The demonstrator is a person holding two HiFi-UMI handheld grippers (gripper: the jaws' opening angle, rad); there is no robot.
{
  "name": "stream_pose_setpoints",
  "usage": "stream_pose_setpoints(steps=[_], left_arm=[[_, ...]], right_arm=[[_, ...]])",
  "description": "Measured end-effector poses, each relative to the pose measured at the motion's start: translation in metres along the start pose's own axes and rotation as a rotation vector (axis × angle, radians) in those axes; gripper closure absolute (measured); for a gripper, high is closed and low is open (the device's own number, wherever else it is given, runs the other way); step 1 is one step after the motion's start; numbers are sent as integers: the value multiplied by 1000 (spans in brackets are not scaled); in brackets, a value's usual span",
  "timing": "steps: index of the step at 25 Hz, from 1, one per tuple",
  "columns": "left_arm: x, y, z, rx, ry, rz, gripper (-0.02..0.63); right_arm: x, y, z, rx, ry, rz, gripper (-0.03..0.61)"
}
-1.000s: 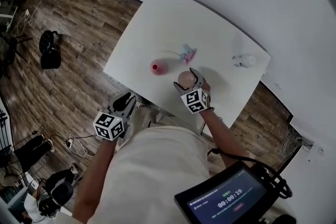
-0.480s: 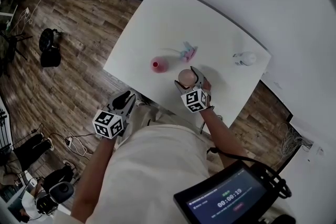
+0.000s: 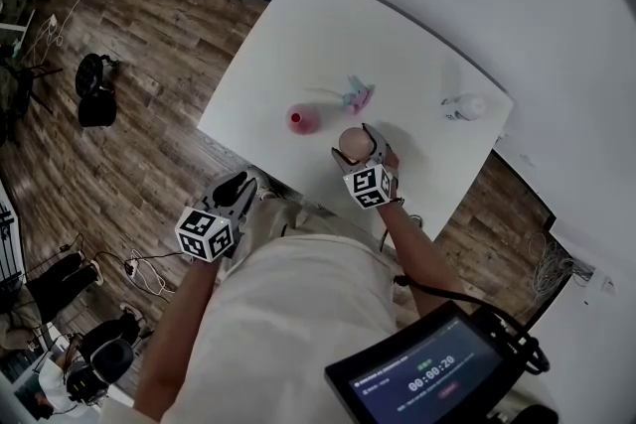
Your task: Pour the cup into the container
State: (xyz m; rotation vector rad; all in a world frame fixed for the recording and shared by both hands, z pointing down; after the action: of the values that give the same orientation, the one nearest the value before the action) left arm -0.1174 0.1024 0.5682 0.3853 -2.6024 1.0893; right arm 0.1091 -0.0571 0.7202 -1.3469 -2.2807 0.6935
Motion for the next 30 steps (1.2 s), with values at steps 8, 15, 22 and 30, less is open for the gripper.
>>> stream_pose_setpoints(steps=[8,15,22,30], left_arm=[[1,11,1,-8,-2,6,508],[1,15,-4,-21,3,1,508],[-3,11,-2,-59,2,-25,508],[10,19,13,-89,-30,-60,508]], right_arm=[[4,6,3,11,-34,6,195],[13,13,16,16,-63,28,196],[13,24,33,98,-57,45,198],[20,36,56,146,-93,56,199]])
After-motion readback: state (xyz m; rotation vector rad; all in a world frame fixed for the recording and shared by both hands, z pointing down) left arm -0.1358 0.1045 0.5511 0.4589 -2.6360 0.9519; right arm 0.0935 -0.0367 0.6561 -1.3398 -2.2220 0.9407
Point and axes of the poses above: the fingertips, and each gripper's own axes: y backward along the fingers, x to its left, z out of its top, the point moved 6 cm from there along y, backward along the fingers
